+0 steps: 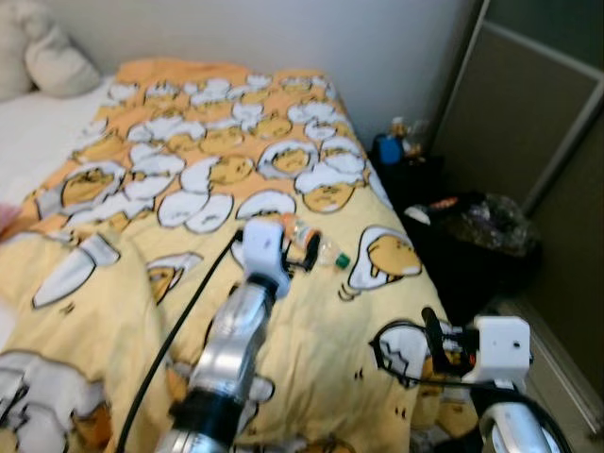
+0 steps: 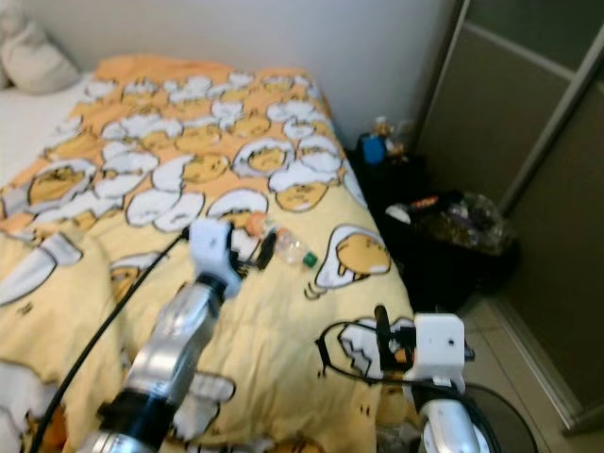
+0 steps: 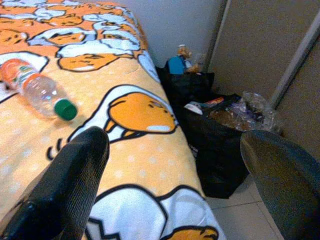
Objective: Clean up the room
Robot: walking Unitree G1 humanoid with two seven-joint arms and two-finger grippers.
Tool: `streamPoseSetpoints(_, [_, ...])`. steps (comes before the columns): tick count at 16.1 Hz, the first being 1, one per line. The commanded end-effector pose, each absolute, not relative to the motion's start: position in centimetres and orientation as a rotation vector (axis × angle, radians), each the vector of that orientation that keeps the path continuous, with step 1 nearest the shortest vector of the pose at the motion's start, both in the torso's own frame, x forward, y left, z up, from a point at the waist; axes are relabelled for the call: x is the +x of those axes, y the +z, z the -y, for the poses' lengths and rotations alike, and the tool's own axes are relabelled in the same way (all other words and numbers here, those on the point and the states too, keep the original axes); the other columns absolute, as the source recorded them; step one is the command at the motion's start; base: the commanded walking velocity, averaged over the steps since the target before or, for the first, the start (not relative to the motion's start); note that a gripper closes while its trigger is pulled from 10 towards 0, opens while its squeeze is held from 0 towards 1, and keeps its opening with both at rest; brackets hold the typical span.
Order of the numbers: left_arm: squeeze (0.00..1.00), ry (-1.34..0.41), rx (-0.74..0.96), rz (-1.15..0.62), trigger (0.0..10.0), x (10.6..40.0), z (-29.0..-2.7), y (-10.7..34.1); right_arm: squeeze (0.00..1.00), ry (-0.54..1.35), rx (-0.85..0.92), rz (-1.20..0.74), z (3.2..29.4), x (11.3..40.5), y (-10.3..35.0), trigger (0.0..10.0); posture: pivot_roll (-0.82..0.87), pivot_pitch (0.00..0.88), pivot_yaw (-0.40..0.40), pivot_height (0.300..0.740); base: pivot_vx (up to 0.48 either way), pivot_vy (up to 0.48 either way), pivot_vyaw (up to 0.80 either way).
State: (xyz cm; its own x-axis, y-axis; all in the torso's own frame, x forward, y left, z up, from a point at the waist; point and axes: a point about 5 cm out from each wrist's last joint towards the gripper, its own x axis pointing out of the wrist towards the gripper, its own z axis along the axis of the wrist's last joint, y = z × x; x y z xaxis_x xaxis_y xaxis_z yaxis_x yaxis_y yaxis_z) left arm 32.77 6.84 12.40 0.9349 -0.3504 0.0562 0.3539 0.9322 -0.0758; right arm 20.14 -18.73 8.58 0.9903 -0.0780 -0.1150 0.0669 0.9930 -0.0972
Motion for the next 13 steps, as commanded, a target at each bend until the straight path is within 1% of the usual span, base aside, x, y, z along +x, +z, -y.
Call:
streamPoseSetpoints(1, [0.00, -0.366, -0.094, 0.041, 10.0, 33.3, -6.4, 12.7, 0.00, -0.094, -0.088, -0.129, 18.9, 19.9, 8.4, 10.0, -0.07, 0.033, 0.007, 0.740, 0.480, 0.000, 0.00])
streamPoseSetpoints(3, [0.00, -0.415, -0.084, 0.051, 10.0, 34.1, -5.5, 13.5, 0.00, -0.107, -0.088, -0.134, 18.9, 19.3, 8.3, 10.0, -0.09, 0.039, 0.021, 0.740, 0.480, 0.000, 0.00])
streamPoseSetpoints(7, [0.00, -0.461, -0.041, 0.037, 10.0, 35.7, -4.9, 14.0, 0.00, -0.153, -0.085, -0.153, 19.2, 17.9, 8.0, 10.0, -0.14, 0.053, 0.049, 0.740, 0.480, 0.000, 0.00])
streamPoseSetpoints(9, [0.00, -0.509, 0.062, 0.031, 10.0, 36.5, -4.8, 14.5, 0.00, -0.163, -0.082, -0.164, 19.2, 17.3, 7.9, 10.0, -0.16, 0.071, 0.057, 0.740, 0.000, 0.000, 0.00])
streamPoseSetpoints(11, [0.00, -0.688, 0.282, -0.037, 10.0, 37.4, -4.4, 14.7, 0.00, -0.158, -0.069, -0.184, 18.6, 16.4, 7.6, 10.0, -0.16, 0.099, 0.077, 0.740, 0.000, 0.000, 0.00])
streamPoseSetpoints(12, [0.00, -0.776, 0.459, -0.054, 10.0, 37.6, -4.5, 14.7, 0.00, -0.157, -0.057, -0.198, 18.2, 15.9, 7.4, 10.0, -0.17, 0.114, 0.087, 0.740, 0.000, 0.000, 0.00])
streamPoseSetpoints(13, [0.00, -0.871, 0.609, -0.088, 10.0, 37.5, -4.5, 14.4, 0.00, -0.156, -0.046, -0.210, 17.5, 15.3, 7.3, 10.0, -0.18, 0.151, 0.109, 0.740, 0.000, 0.000, 0.00])
